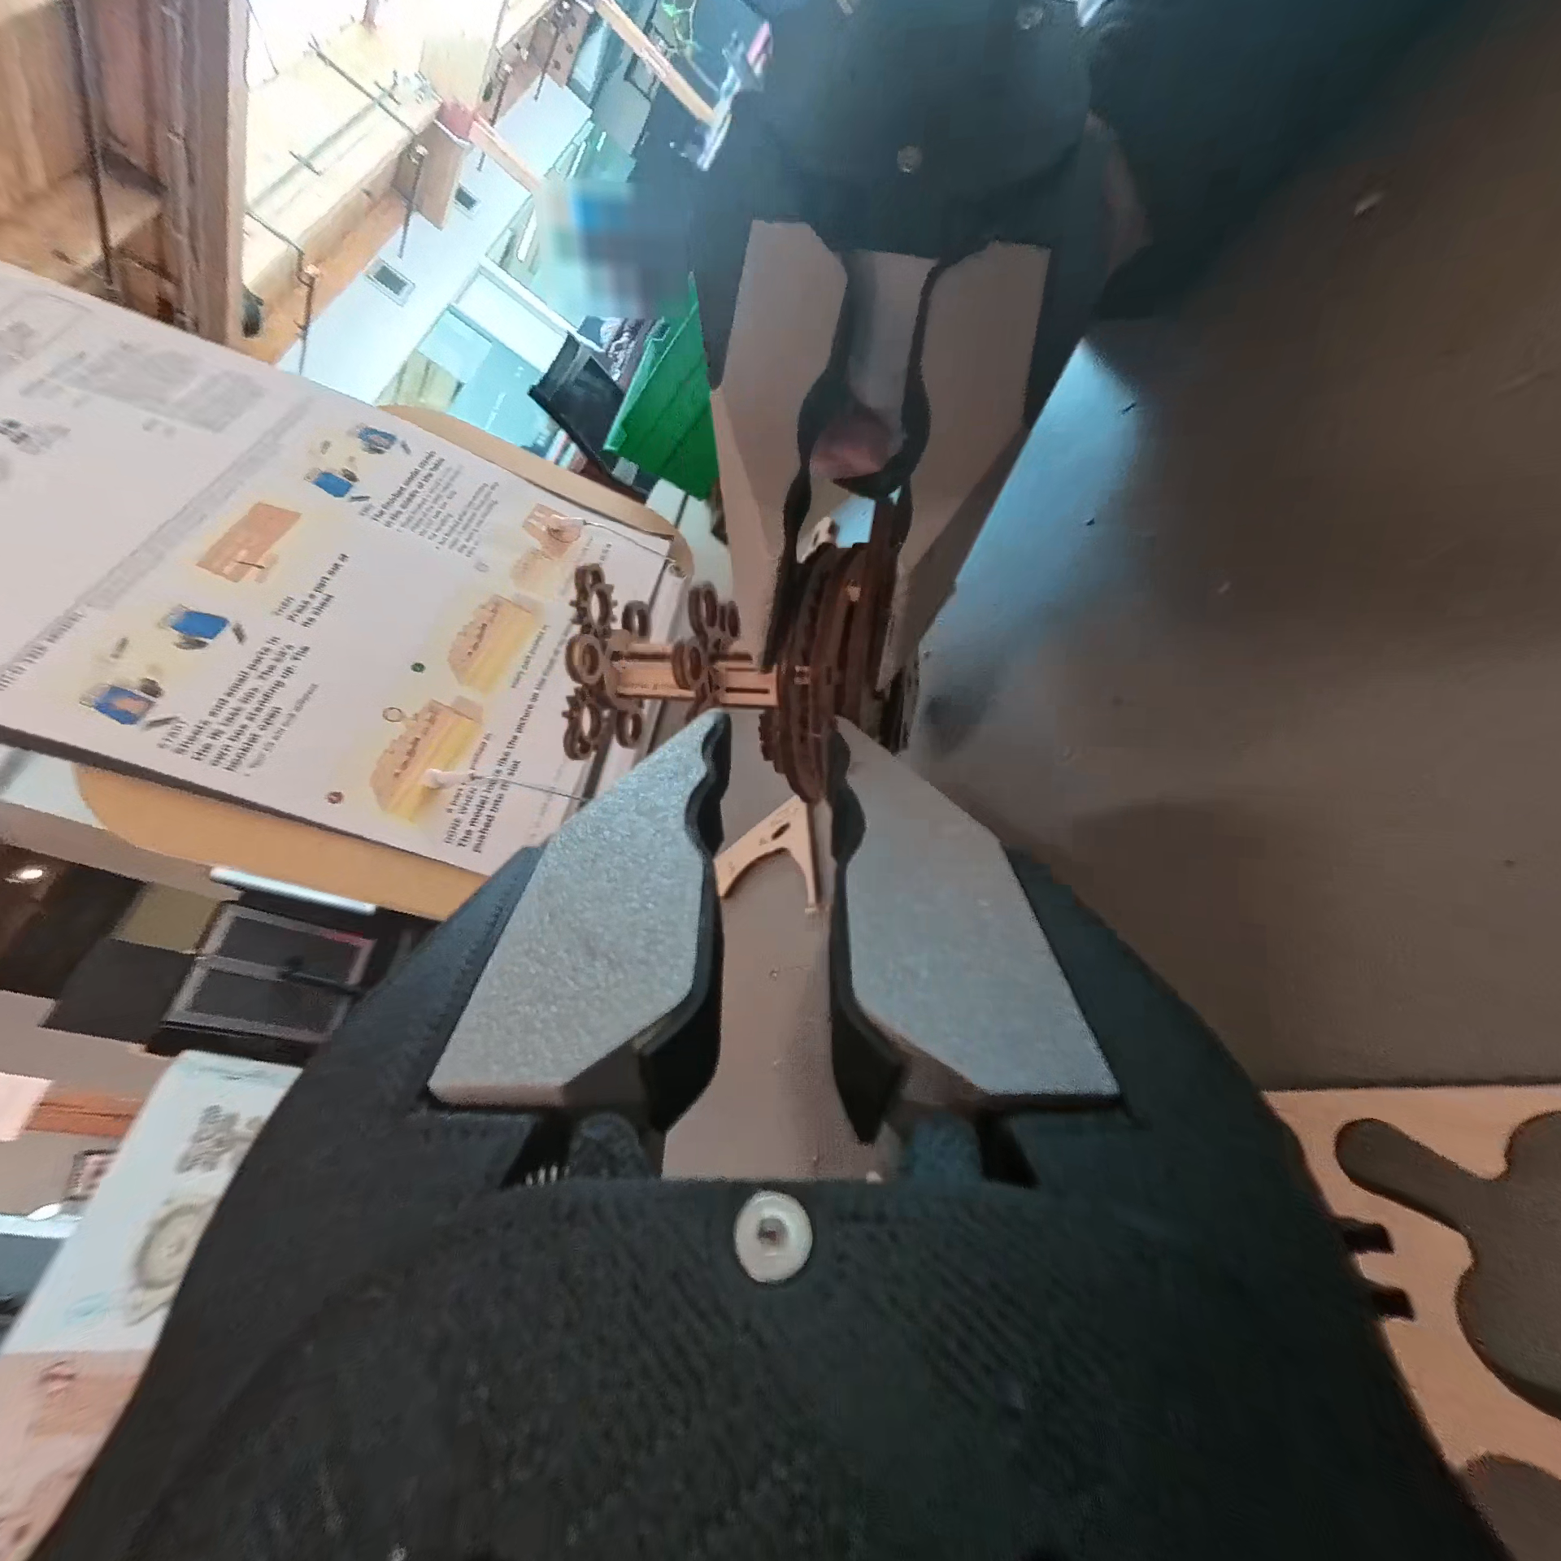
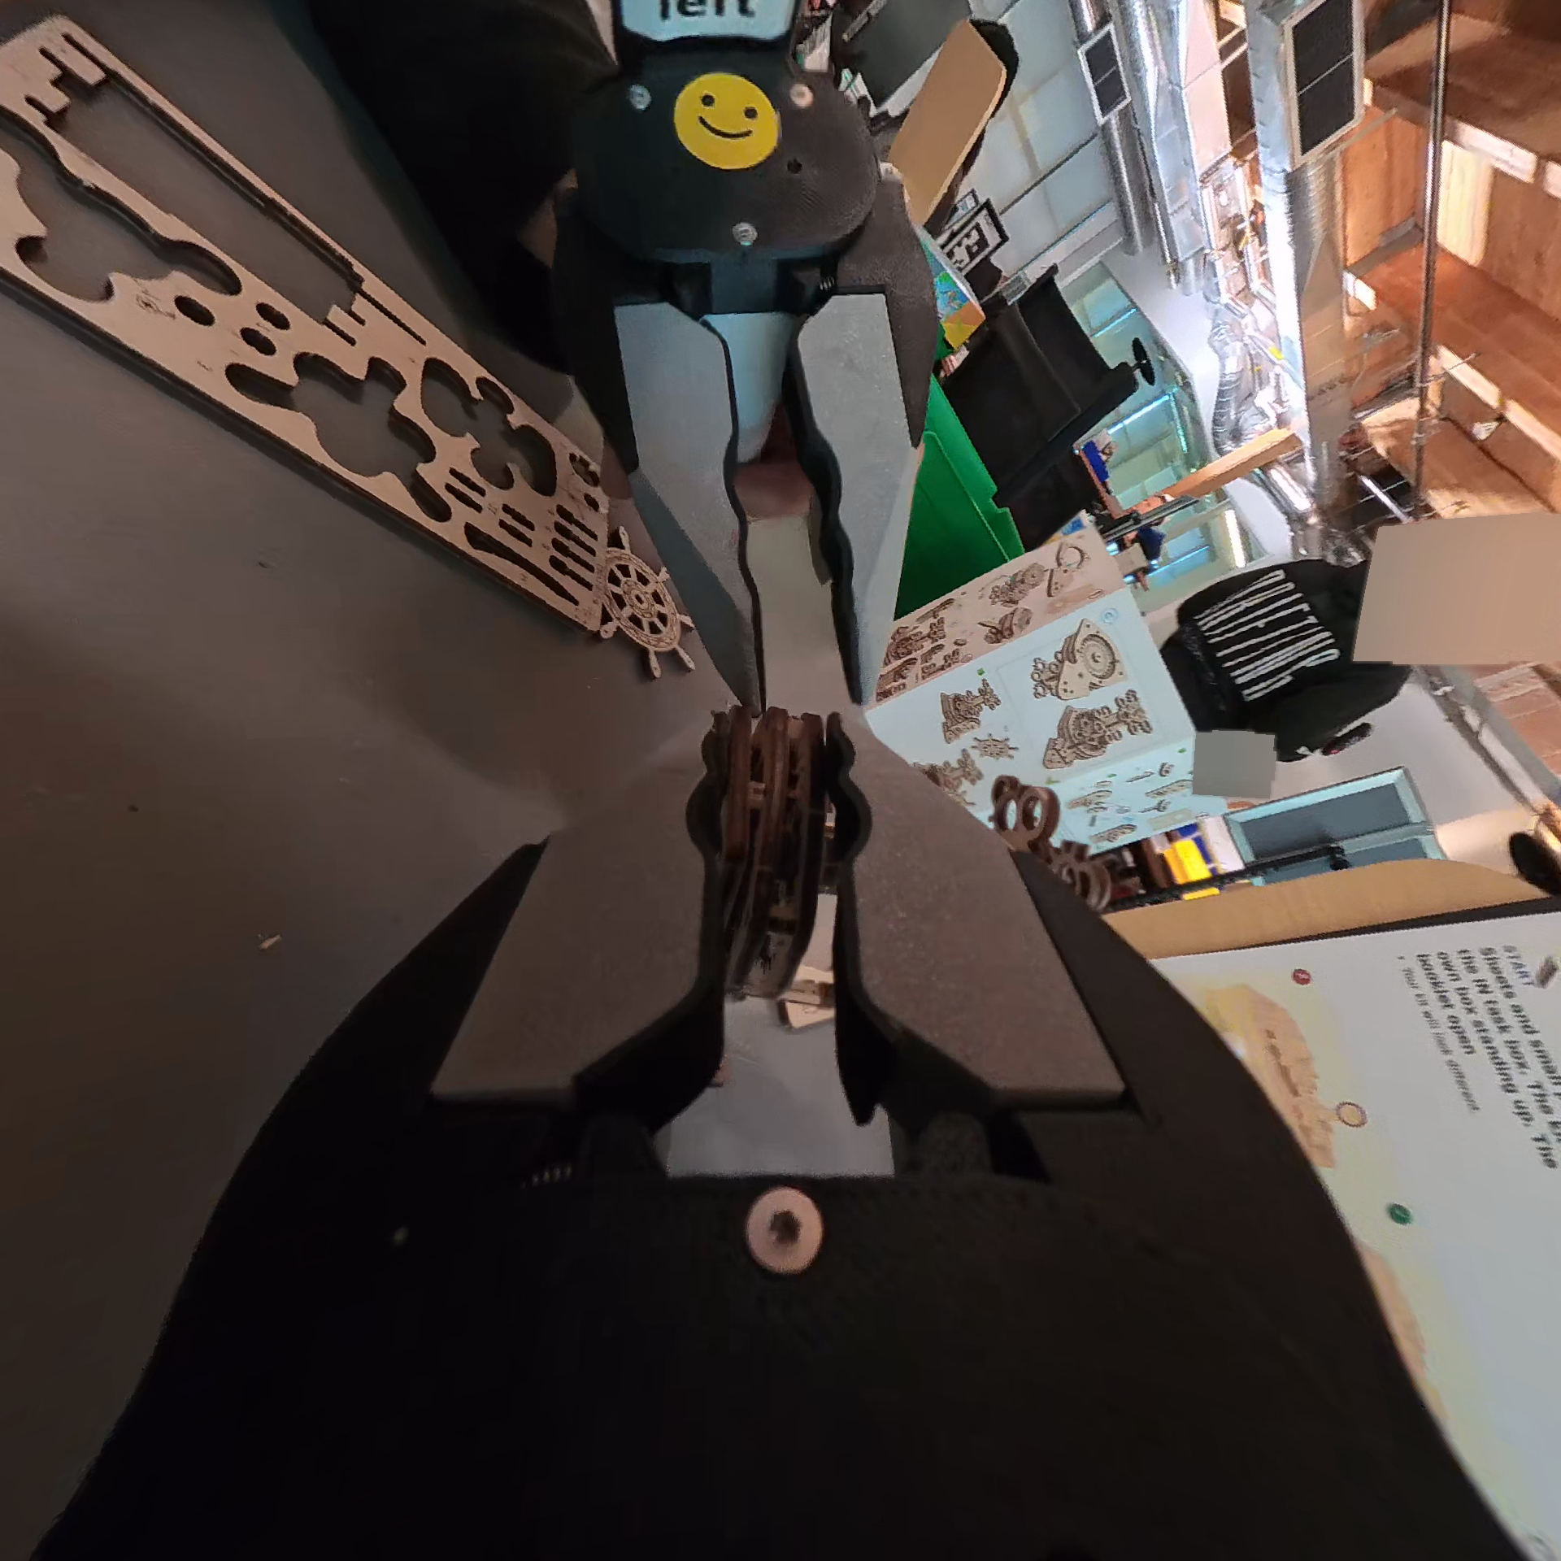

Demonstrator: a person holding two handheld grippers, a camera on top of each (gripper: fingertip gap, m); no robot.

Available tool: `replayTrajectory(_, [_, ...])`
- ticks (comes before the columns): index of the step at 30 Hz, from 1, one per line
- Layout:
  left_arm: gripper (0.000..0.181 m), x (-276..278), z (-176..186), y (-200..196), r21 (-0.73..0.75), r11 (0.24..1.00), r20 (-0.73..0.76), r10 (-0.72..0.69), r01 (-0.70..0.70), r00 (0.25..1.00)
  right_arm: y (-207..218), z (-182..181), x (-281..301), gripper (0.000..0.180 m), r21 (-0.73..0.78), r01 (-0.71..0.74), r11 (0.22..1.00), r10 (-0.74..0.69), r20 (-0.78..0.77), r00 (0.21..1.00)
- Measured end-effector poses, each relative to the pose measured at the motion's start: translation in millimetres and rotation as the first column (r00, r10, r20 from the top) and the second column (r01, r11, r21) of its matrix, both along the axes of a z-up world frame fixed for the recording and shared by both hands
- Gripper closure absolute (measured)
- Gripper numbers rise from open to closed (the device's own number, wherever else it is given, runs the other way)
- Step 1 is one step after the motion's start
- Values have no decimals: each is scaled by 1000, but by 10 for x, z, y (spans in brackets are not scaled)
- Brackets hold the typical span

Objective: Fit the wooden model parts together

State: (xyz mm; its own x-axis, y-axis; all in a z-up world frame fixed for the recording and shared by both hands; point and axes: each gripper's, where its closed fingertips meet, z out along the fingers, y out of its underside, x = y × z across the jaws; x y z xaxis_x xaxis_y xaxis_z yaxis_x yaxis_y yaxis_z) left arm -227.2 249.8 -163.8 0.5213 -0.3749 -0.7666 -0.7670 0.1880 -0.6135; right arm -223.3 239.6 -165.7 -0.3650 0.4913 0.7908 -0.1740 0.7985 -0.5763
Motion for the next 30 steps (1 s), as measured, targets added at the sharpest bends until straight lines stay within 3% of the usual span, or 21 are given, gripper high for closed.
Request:
replayTrajectory(6, [145,71,-41,-104,-154,980,150,-104,127,983,13,71,15,162,-79,-16,997,17,9,1000])
replayTrajectory(10, [147,15,-135,-15,-149,987,108,-49,65,993,-56,61,34,161,-140,-57,989,64,49,997])
replayTrajectory(17, [160,73,-160,-28,-154,984,116,-71,89,991,-84,69,37,161,-250,-76,965,104,99,990])
replayTrajectory(23, [161,34,-123,-11,-123,991,73,-51,59,996,-39,62,22,161,-181,-52,982,65,63,996])
replayTrajectory(27, [161,-11,-142,27,-26,1000,-104,12,-15,994,31,-9,3,161,-68,-2,998,6,58,998])
replayTrajectory(30, [161,-25,-156,43,1,999,-156,40,-40,987,47,-33,-4,162,5,19,1000,-20,41,999])
